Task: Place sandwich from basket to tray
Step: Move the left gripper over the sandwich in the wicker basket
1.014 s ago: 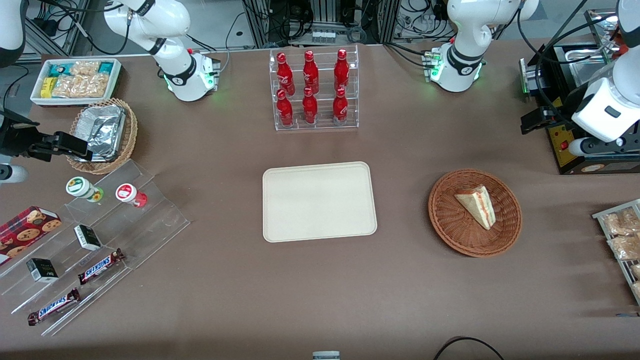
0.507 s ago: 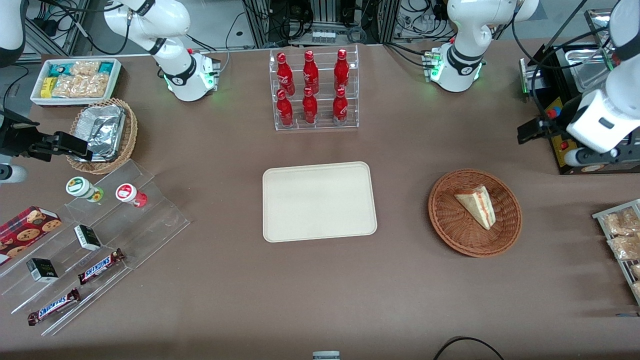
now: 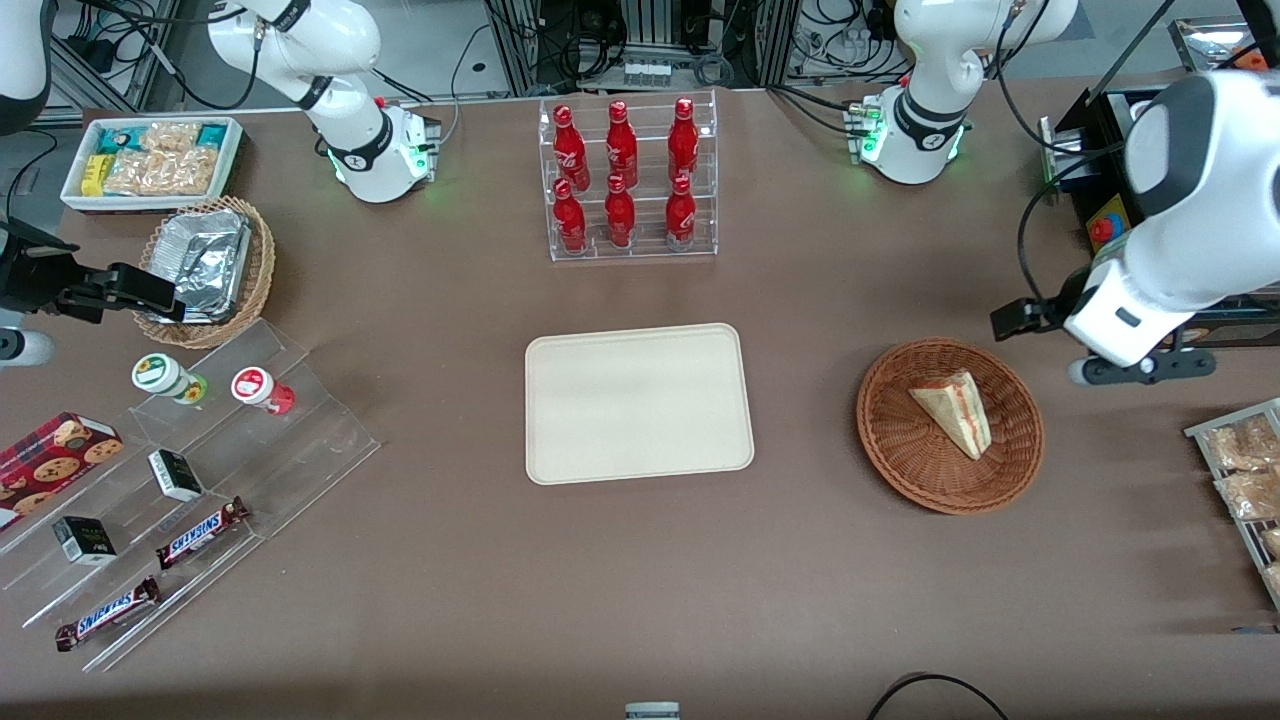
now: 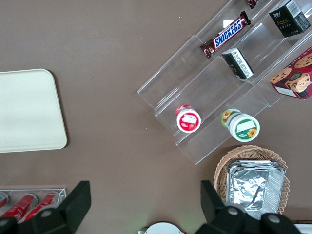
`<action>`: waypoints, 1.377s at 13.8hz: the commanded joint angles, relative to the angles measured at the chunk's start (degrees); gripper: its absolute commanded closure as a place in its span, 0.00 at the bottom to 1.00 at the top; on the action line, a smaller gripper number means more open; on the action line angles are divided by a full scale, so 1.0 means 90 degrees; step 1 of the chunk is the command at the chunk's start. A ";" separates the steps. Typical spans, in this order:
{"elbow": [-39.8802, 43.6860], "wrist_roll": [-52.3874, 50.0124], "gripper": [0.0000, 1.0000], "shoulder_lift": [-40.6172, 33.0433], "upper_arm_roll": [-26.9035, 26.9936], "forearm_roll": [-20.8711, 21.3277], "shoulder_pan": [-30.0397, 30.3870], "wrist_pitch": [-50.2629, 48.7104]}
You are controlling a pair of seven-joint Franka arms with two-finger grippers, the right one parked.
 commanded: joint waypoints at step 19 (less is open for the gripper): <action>-0.1886 -0.3155 0.00 0.0995 -0.0017 -0.0087 0.0082 0.3414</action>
